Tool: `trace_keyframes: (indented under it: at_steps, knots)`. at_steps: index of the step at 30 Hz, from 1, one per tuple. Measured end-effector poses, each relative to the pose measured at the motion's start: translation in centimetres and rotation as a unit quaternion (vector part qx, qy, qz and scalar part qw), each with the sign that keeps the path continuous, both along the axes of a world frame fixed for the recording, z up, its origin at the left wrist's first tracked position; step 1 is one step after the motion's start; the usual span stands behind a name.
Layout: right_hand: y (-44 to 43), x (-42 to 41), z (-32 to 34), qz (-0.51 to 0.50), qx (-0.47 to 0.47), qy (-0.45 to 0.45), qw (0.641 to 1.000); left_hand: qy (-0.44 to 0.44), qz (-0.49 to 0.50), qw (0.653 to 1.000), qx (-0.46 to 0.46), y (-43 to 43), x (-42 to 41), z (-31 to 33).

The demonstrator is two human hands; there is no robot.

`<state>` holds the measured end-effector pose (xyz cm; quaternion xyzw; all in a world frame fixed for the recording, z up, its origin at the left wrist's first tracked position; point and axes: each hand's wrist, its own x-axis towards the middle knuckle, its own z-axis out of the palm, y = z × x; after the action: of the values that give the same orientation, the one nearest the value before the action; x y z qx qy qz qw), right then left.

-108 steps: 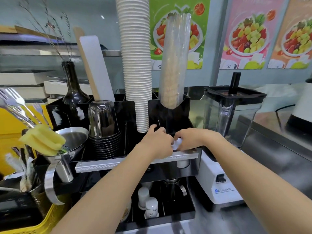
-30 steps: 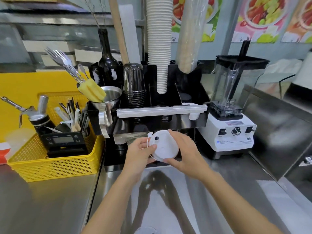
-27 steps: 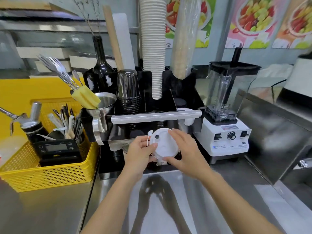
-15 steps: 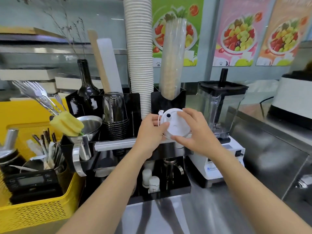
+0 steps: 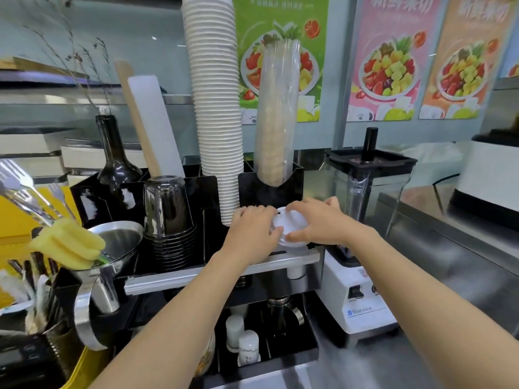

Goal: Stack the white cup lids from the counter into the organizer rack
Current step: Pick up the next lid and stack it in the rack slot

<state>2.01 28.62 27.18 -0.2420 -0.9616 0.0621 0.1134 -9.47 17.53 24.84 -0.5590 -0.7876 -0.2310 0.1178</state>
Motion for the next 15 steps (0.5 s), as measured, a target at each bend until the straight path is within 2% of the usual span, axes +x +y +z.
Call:
trace_keyframes:
  at_steps: [6, 9, 15]
  knots:
    - [0.4, -1.2, -0.1, 0.006, -0.047, -0.110, 0.993, 0.081, -0.025, 0.991, -0.101, 0.8, -1.1, -1.0]
    - [0.4, -1.9, 0.0, 0.009, -0.099, -0.160, 0.982, 0.083, -0.041, 0.985, -0.146, 1.1, -1.3, -1.1]
    - [0.6, -3.1, -0.2, 0.016, -0.088, -0.213, 0.973, 0.061, -0.028, 0.980, -0.185, 1.8, -1.2, -0.9]
